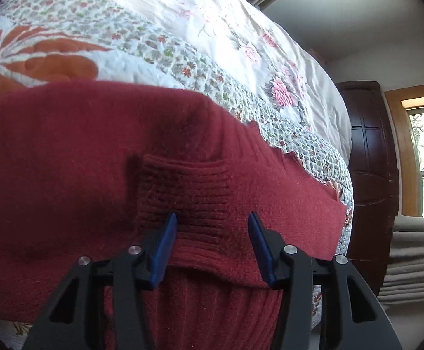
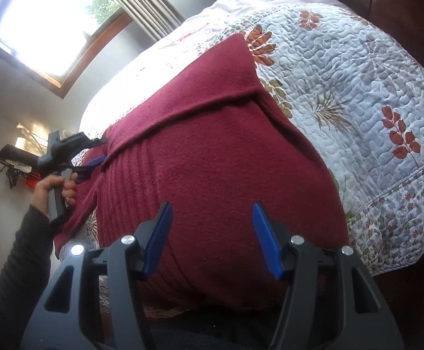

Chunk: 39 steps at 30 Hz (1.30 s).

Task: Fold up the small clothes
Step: 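Fold the held sleeve across the sweater body with the left tool, release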

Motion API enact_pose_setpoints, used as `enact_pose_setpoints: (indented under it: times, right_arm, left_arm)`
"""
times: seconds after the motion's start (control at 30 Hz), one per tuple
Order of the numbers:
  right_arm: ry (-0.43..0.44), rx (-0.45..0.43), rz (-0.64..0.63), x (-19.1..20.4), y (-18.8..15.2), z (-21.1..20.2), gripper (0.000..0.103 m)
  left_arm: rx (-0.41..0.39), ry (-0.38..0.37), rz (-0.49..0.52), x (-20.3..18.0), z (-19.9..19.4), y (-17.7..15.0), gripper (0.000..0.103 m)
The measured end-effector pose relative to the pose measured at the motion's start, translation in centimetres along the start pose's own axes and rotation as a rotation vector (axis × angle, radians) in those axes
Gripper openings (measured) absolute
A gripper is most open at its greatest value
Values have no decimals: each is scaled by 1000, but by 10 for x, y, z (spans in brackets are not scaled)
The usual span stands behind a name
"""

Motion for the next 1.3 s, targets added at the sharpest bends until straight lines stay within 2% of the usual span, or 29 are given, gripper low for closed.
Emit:
enact_pose_setpoints:
  times: [0.07, 0.23, 0.4, 0.53, 0.6, 0.73, 0.8, 0.83, 0.93, 0.97, 1.03, 1.07, 1.13, 1.2, 1.3]
  right_arm:
    - [6, -3, 13, -3, 1, -2, 58]
    - [33, 11, 11, -1, 7, 0, 59]
    - [60, 54, -52, 19, 11, 15, 61]
    - [88, 89, -113, 45, 12, 29, 61]
    - [100, 106, -142, 59, 10, 35, 61]
    - [118, 137, -178, 79, 2, 44, 62]
    - [117, 141, -191, 83, 0, 43, 62]
    - [115, 139, -192, 83, -1, 42, 62]
    - [102, 118, -163, 75, 2, 37, 63]
    - [97, 112, -147, 71, 2, 34, 63]
    - [89, 106, -124, 63, 2, 31, 63]
    - [86, 104, -115, 59, 2, 30, 63]
    - [82, 105, -97, 51, 1, 28, 63]
    - [80, 106, -79, 46, -1, 27, 63]
    - [82, 101, -74, 44, -1, 24, 63]
  left_arm:
    - [-24, 7, -22, 11, -16, 0, 51]
    - [-183, -42, -170, 74, -93, -10, 70]
    - [-425, -49, -398, 195, -197, -53, 86]
    - [-588, -7, -617, 310, -260, -94, 89]
    - [-597, -25, -741, 360, -269, -108, 90]
    - [-548, -95, -867, 413, -252, -105, 89]
    - [-494, -85, -911, 424, -233, -99, 89]
    - [-484, -106, -925, 430, -228, -96, 89]
    - [-501, -104, -928, 433, -226, -83, 88]
    - [-521, -98, -914, 433, -230, -78, 85]
    - [-525, -67, -884, 433, -233, -69, 59]
    - [-513, -55, -873, 434, -231, -65, 50]
    - [-489, -21, -879, 438, -229, -62, 17]
    - [-504, -7, -893, 439, -235, -63, 9]
    - [-561, -41, -866, 424, -256, -60, 8]
Point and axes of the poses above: each gripper's, at about its wrist camera, not at the fingertips, and z roughly the way its jaws point, x to its left, y to its top, the point moved 10 cm from there along z, roughly the way its jaws point, and after that the axes turned 11 degrees about y, right-handed, at the moved point
